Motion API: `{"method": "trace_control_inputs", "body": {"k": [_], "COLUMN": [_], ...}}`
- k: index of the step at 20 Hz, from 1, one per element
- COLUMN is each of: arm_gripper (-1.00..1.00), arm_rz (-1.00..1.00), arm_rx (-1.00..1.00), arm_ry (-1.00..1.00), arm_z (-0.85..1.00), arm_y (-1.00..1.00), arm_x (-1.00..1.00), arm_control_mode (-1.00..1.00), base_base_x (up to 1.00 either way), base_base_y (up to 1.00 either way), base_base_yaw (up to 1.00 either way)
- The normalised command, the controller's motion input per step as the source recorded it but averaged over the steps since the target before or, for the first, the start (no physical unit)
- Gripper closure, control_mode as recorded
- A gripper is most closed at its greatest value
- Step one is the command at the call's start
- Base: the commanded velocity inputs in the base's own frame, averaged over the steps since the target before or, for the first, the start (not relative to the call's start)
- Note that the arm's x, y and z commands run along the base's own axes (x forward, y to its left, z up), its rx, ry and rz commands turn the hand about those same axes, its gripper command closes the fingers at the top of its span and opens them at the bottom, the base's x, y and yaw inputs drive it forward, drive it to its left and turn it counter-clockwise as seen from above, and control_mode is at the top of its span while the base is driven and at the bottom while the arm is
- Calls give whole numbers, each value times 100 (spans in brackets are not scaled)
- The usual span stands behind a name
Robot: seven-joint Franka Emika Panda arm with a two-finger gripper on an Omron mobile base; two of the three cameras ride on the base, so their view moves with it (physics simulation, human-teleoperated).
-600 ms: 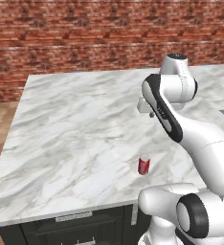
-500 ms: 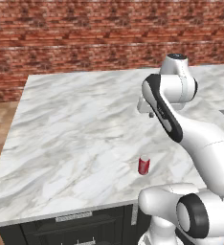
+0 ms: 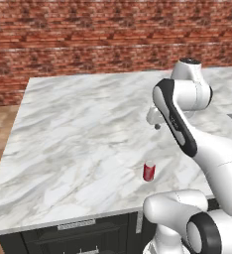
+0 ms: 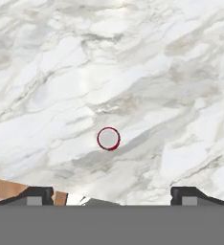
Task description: Pick the can from the counter and place it in the open cabinet.
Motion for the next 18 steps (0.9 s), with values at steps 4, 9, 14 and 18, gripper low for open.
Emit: {"method": "trace_control_inputs", "body": {"k": [4,9,14,18], "arm_gripper": [-100,-100,-100,-100], "arm_rz": [20,23,28,30], "arm_rx": [2,6,14,15], "arm_ry": [-2,-5,-7,-9], "arm_z": [-10,-10,-5,-12], "arm_y": [0,-5,-22,-24], "arm_x": [-38,-26,-4,-3], "arm_control_mode": [-100,-100,-100,-100], "base_base_x": [0,0,0,0], "base_base_y": [0,0,0,0], "base_base_yaw": [0,0,0,0]}}
